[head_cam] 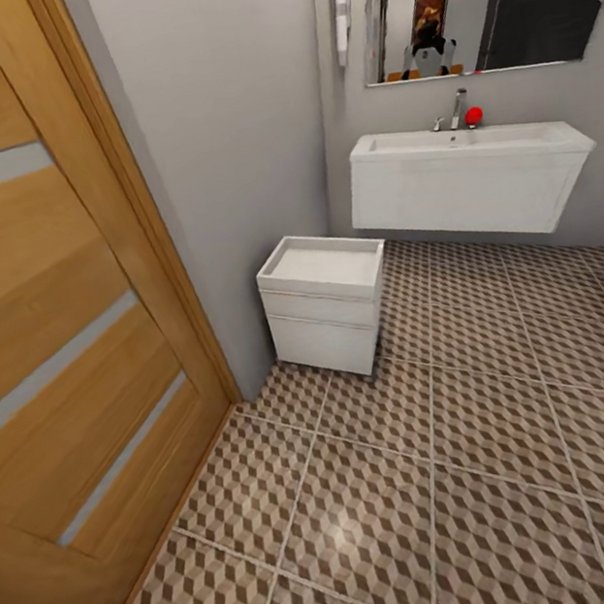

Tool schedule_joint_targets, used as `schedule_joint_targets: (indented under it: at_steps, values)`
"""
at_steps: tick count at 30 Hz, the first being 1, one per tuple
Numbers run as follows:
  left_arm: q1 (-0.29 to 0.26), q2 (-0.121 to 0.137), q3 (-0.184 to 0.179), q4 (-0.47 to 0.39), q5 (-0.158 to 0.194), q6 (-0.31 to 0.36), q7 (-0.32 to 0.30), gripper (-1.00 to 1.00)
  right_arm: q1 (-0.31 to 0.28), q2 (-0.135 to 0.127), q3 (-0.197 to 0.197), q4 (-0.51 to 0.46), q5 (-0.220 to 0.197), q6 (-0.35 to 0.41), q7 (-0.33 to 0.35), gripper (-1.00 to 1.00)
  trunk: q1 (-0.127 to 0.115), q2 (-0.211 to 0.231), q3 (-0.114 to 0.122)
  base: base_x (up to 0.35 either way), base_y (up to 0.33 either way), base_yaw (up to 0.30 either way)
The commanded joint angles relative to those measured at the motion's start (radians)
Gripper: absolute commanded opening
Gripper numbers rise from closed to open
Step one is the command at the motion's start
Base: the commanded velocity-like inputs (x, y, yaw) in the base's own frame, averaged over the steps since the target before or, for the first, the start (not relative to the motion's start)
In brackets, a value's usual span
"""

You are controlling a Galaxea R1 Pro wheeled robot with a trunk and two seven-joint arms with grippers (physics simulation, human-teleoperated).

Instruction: Take the four mousetraps from the cabinet in the bathroom and place them on the bathroom floor. Make sure all four end up on the same floor surface, and ensure that at least two of them are either under or directly next to the same bathroom sink.

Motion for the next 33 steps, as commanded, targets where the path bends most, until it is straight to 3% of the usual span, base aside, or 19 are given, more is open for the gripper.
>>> schedule_joint_targets:
  at_steps: [1, 33]
  values:
    - [0.0, 0.001, -0.005, -0.002, 0.008, 0.001, 0.001, -1.0, -0.002, 0.001, 0.009, 0.005, -0.011, -0.007, 0.003, -1.0, 0.0, 0.0, -0.002, 0.0, 0.0, -0.265]
    - [0.0, 0.001, -0.005, -0.002, 0.008, 0.001, 0.001, -1.0, -0.002, 0.001, 0.009, 0.005, -0.011, -0.007, 0.003, -1.0, 0.0, 0.0, -0.029, 0.0, 0.0, -0.266]
